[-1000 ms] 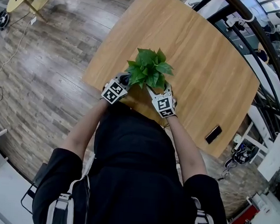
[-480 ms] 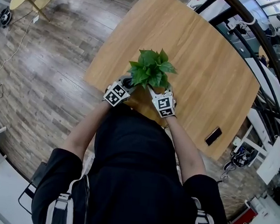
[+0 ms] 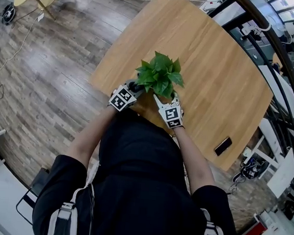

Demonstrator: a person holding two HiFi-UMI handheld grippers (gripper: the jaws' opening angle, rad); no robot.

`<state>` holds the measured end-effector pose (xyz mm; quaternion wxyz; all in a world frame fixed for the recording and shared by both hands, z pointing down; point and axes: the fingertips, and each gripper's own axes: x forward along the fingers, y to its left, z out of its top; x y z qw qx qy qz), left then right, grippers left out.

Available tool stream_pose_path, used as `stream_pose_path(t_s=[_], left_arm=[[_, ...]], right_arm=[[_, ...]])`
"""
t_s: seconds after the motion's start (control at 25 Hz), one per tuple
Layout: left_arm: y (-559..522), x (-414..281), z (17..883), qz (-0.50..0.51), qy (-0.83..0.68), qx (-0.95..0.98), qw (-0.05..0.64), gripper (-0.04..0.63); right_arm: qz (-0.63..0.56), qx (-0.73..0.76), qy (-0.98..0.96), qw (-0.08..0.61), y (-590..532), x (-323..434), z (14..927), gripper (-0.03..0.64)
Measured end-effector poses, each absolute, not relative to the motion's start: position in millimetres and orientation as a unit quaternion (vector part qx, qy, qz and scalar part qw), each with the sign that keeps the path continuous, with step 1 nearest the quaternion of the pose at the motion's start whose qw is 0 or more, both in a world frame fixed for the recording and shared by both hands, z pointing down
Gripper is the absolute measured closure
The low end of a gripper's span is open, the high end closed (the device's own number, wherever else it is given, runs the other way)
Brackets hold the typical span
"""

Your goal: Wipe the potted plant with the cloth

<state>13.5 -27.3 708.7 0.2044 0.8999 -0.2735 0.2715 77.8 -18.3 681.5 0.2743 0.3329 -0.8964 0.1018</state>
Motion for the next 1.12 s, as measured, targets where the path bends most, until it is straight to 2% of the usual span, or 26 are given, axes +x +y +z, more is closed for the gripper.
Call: stream_pose_path(t_s=[0.28, 0.44, 1.12], left_arm=[[-31, 8, 709, 0.269, -0.291, 0.892, 0.218, 0.483], [-33, 9, 708, 0.265, -0.284, 0.895, 0.221, 0.483], [-15, 27, 698, 0.258, -0.247, 0.903, 0.238, 0.483]], right_arm=[[0.106, 0.321, -0.893, 0.297, -23, 92, 696, 0.377], [0.072, 0.319, -0.899, 0.292, -35, 85, 687, 0.377], [0.089, 0.343, -0.891, 0.282, -40, 88, 689, 0.377]])
